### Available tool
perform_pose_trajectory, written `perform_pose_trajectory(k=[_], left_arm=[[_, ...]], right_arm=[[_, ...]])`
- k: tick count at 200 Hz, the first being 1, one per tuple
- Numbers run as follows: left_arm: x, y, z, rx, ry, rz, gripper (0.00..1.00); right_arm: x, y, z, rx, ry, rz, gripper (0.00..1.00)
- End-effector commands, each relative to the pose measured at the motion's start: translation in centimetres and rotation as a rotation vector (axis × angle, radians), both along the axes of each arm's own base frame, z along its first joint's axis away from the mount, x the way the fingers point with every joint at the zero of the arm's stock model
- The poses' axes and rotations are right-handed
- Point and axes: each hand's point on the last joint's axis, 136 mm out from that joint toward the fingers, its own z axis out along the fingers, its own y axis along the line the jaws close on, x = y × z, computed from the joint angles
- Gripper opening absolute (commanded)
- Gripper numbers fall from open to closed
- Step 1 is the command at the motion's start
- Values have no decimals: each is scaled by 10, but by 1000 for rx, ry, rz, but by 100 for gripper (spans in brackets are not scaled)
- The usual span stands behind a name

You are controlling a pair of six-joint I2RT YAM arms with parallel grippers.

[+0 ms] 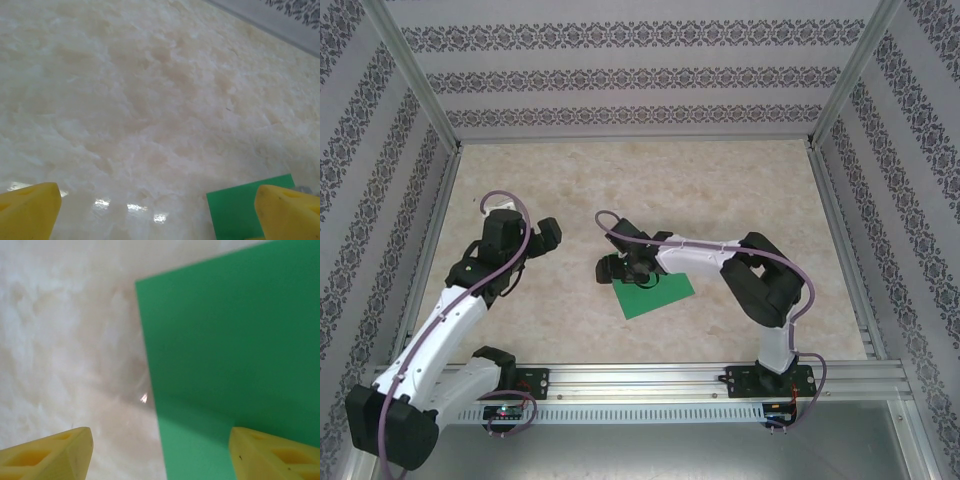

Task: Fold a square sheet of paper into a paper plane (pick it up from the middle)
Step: Move the square sheet of paper to the center of the table.

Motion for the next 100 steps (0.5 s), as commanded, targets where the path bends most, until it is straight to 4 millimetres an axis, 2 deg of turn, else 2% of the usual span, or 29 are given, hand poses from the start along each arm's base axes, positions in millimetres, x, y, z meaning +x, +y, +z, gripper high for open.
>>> perform_pose_trajectory(k=[1, 33, 59, 82, 100], left_arm=[[0, -19, 0, -37, 29, -89, 100], [-2, -28, -5, -61, 43, -121, 100], [-1, -35, -7, -72, 69, -139, 100], [4, -48, -6, -83, 85, -165, 100], [7, -61, -7, -100, 94, -185, 100]], right_arm=[[25, 3, 0, -4, -41, -84, 73], [38, 8, 1, 15, -44, -113, 73], [48, 2, 6, 16, -64, -133, 74], [56, -1, 25, 54, -107, -149, 74], [61, -13, 41, 34, -170, -168, 77]])
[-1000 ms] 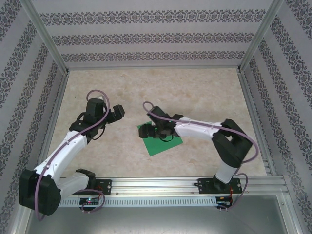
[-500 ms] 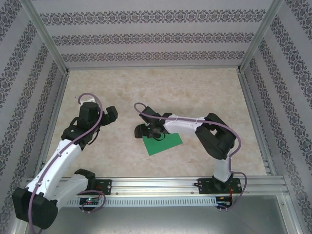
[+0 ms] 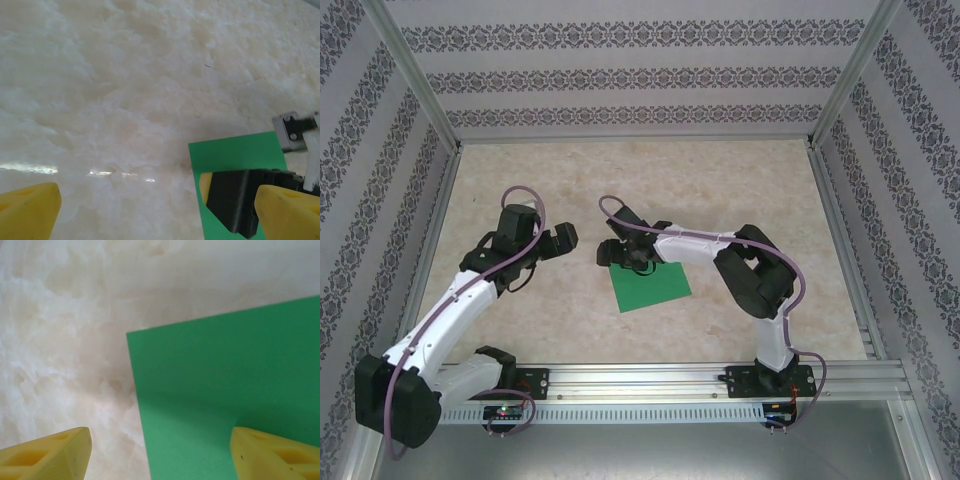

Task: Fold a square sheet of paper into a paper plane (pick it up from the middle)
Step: Move the square sheet of paper to the center of the table, then fold the square sheet of paper in half at the center of the table.

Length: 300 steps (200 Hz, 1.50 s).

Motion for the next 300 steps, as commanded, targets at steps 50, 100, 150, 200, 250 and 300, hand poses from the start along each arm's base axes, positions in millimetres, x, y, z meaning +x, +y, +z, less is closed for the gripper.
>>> perform_pose_trajectory(k=[50, 100, 150, 200, 250, 300], left_arm=[[10, -28, 9, -68, -24, -22, 100], [13, -31, -1, -77, -19, -16, 100], [8, -30, -24, -93, 23, 6, 100], [7, -18, -33, -42, 38, 57, 100], [11, -18, -29, -37, 24, 57, 100], [9, -16, -26, -30, 16, 53, 100]], right_arm=[[24, -82, 80, -217, -368, -92, 98], [13, -93, 62, -61, -167, 15, 90], [-21, -80, 47, -333, -141, 212, 89], [-34, -75, 29, -461, -79, 293, 90], [-34, -65, 14, -478, -28, 344, 91], [-34, -68, -5, -492, 46, 342, 91]])
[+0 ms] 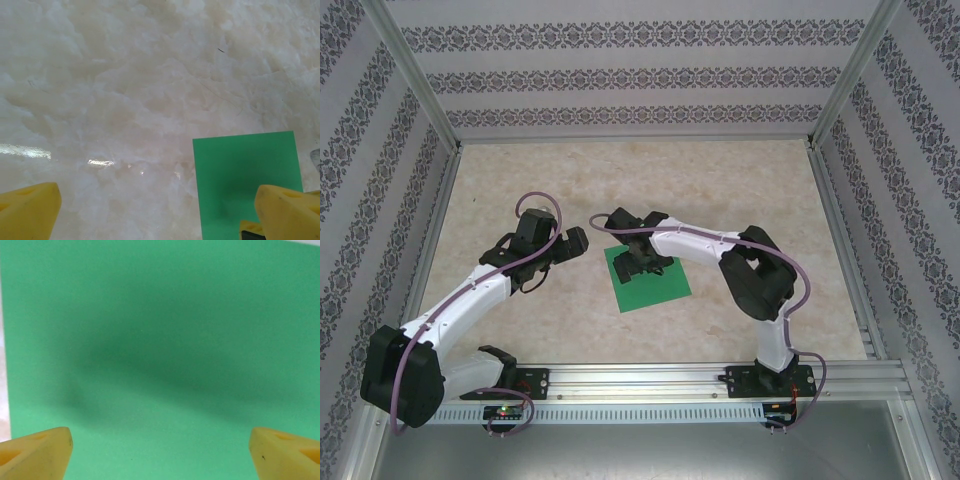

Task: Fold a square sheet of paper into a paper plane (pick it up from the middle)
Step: Fold the square sheet of paper in half at the center of the table.

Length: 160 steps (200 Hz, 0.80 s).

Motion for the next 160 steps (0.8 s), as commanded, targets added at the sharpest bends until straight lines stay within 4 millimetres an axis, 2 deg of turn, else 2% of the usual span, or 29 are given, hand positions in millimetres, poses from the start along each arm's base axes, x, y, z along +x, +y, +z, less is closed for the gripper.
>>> perform_pose_trajectory(k=[1, 52, 81, 99, 132, 145, 160], left_arm=[[3, -3, 12, -6, -45, -4, 100], [5, -8, 11, -18, -43, -18, 100], [6, -9, 11, -19, -39, -21, 100], [5, -7, 11, -10, -39, -20, 100], [6, -8, 12, -11, -45, -22, 100], [7, -9, 13, -12, -49, -31, 100], [7, -10, 15, -12, -48, -36, 100]], right_arm=[[-2, 0, -5, -10, 35, 3, 91], [-5, 11, -21, 48, 108, -22, 92], [-3, 5, -30, 14, 121, -52, 92], [-2, 4, -20, 8, 103, -60, 92], [17, 9, 17, 35, -15, -70, 93], [23, 9, 22, 27, -42, -75, 94], [26, 6, 17, 15, -38, -89, 94]])
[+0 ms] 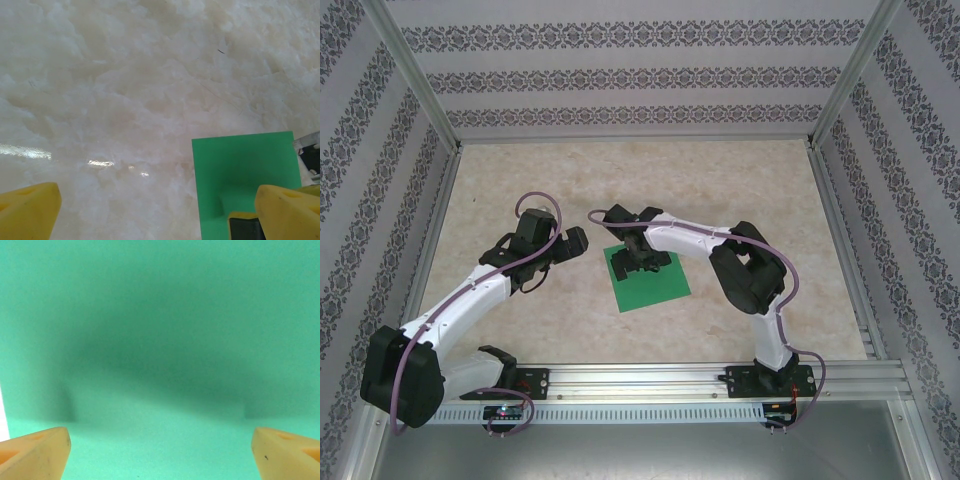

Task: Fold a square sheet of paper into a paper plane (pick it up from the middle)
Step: Fold the square sheet of paper in half at the center of the table.

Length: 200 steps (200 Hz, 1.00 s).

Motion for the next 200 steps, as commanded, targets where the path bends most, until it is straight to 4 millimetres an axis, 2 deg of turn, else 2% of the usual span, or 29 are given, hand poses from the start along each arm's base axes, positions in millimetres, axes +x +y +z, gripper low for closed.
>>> perform_pose_trajectory(k=[1, 26, 94, 119, 158, 200], left_arm=[[7, -10, 14, -12, -45, -37, 100], [5, -9, 14, -7, -46, -38, 100], [5, -9, 14, -4, -45, -42, 100], [5, -8, 14, -2, -45, -41, 100], [5, -9, 15, -11, -45, -39, 100], [4, -9, 15, -6, -42, -46, 100]], right_arm=[[17, -2, 20, 2, -73, -39, 94], [14, 0, 7, 14, -46, -58, 94], [-6, -13, -36, -42, 57, -78, 94], [-11, -16, -46, -44, 73, -83, 93], [-13, -19, -52, -73, 83, -81, 91], [-10, -10, -41, -14, 69, -82, 88]])
